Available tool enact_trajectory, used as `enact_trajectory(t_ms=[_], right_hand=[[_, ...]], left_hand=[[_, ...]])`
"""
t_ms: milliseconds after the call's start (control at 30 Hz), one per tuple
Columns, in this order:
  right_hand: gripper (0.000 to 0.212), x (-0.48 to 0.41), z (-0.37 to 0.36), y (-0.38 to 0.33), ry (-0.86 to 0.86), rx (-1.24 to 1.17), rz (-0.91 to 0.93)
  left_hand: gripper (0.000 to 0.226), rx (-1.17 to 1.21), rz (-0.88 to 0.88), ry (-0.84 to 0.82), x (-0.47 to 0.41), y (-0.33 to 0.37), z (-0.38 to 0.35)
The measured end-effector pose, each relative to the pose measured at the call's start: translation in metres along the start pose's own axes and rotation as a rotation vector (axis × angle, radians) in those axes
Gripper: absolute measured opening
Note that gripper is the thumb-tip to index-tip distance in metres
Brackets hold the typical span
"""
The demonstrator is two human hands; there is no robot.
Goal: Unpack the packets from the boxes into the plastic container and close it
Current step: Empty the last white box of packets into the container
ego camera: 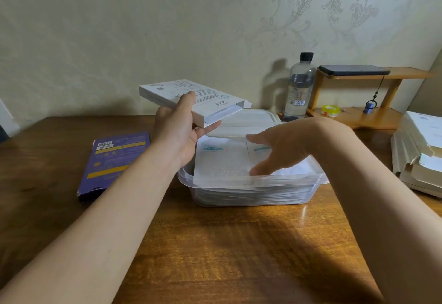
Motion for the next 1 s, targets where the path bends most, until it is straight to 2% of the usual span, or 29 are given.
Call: enact_trajectory(t_ms=[200,433,633,700,733,867,1000], right_hand=[[0.096,-0.001,-0.002,0.01,-0.015,0.034,-0.007],[0.091,-0.004,-0.004,0.008,-0.023,0.036,-0.001],[0.101,-0.003,-0.003,0.011,-0.007,0.009,-0.024],[0.108,0.002,0.002,0.012,0.099,-0.073,-0.044],[0.103,0.005,0.005,0.011,0.193,-0.128,-0.039],[0.068,0.01,0.019,0.003,0.571,-0.338,0.04],[0.054,0.004,0.02,-0.005,0.655,-0.376,0.064]], left_hand=[[0.022,0.003,0.0,0.004,0.0,0.0,0.0],[0.006,0.0,-0.002,0.006,0.002,0.0,-0.001],[0.005,-0.001,0.001,0.011,0.003,0.001,-0.001],[0.007,0.004,0.006,0.017,0.003,0.001,-0.002],[0.007,0.007,0.01,0.024,0.003,0.001,-0.002],[0.013,0.044,0.034,0.018,0.004,0.002,-0.002],[0.023,0.077,0.066,-0.018,0.001,0.002,0.0]])
Point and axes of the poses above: each hand's wrist, its own x-axis away from the middle knuckle, its own z-axis out of the back of the hand, y = z × x, the point moved 2 cm from there along -x, towards the middle knuckle, and after that the axes turned 5 degrees about x, right-handed, at the moved point
